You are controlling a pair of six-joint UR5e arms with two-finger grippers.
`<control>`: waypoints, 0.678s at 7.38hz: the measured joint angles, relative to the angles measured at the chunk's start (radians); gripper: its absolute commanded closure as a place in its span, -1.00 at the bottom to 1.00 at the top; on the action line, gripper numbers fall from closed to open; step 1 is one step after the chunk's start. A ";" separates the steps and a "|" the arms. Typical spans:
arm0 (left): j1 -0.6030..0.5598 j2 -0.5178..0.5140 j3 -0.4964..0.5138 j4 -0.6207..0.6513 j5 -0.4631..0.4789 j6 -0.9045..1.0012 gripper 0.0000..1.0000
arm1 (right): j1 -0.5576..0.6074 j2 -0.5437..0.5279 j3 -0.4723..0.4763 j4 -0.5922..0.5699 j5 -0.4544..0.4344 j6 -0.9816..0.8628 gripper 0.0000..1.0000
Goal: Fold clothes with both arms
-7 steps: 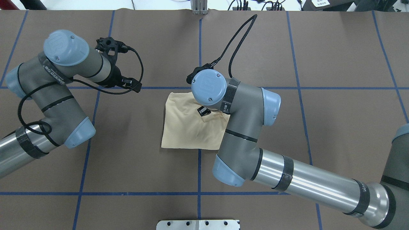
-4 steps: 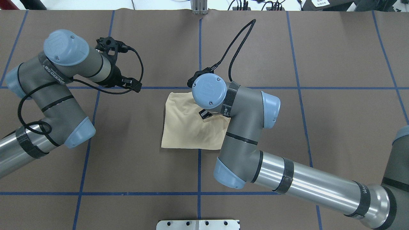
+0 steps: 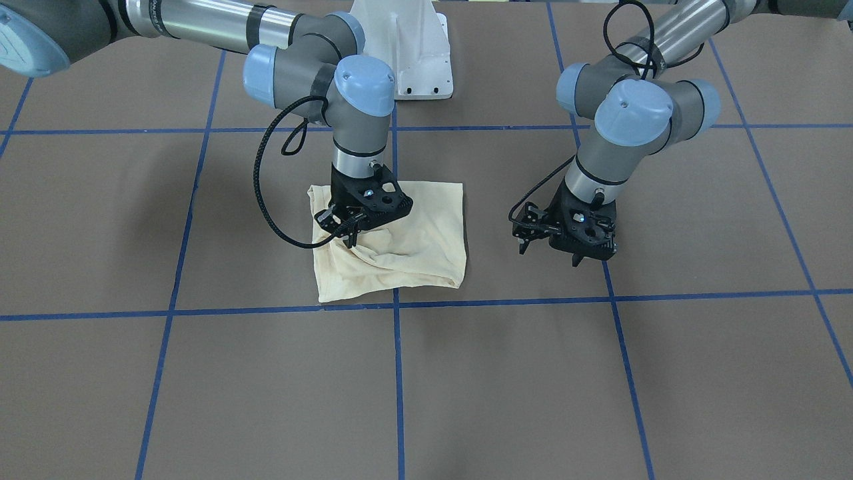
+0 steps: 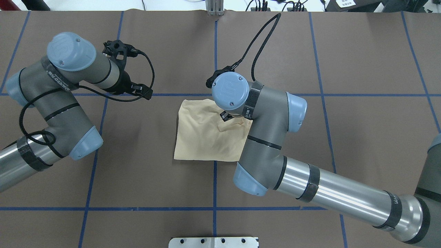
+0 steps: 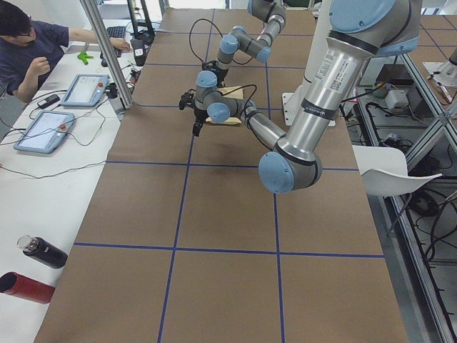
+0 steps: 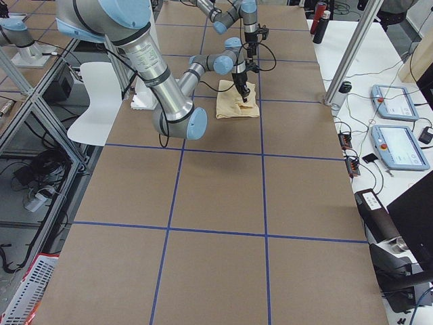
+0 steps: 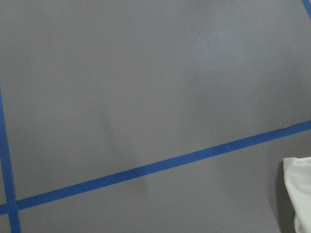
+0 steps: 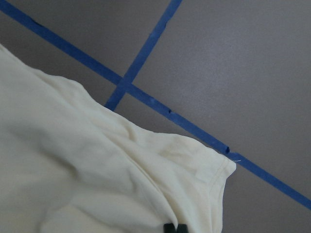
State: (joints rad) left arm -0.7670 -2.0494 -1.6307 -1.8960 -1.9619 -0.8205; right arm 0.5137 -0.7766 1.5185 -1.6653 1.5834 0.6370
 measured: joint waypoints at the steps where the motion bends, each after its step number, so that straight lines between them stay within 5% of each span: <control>1: 0.000 0.000 0.000 0.000 0.000 0.000 -1.00 | 0.018 -0.001 -0.017 0.003 -0.002 -0.017 1.00; 2: 0.000 0.000 -0.001 0.000 0.000 0.000 -1.00 | 0.034 -0.001 -0.047 0.019 -0.005 -0.032 0.58; 3: 0.000 0.000 -0.001 0.000 0.000 0.000 -1.00 | 0.050 0.000 -0.088 0.059 -0.008 -0.050 -0.98; 5: 0.000 0.000 -0.001 0.000 0.001 0.000 -1.00 | 0.065 0.002 -0.161 0.155 -0.009 -0.054 -1.00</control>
State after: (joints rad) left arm -0.7670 -2.0496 -1.6321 -1.8960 -1.9613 -0.8207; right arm 0.5783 -0.7742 1.3570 -1.5099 1.5748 0.5835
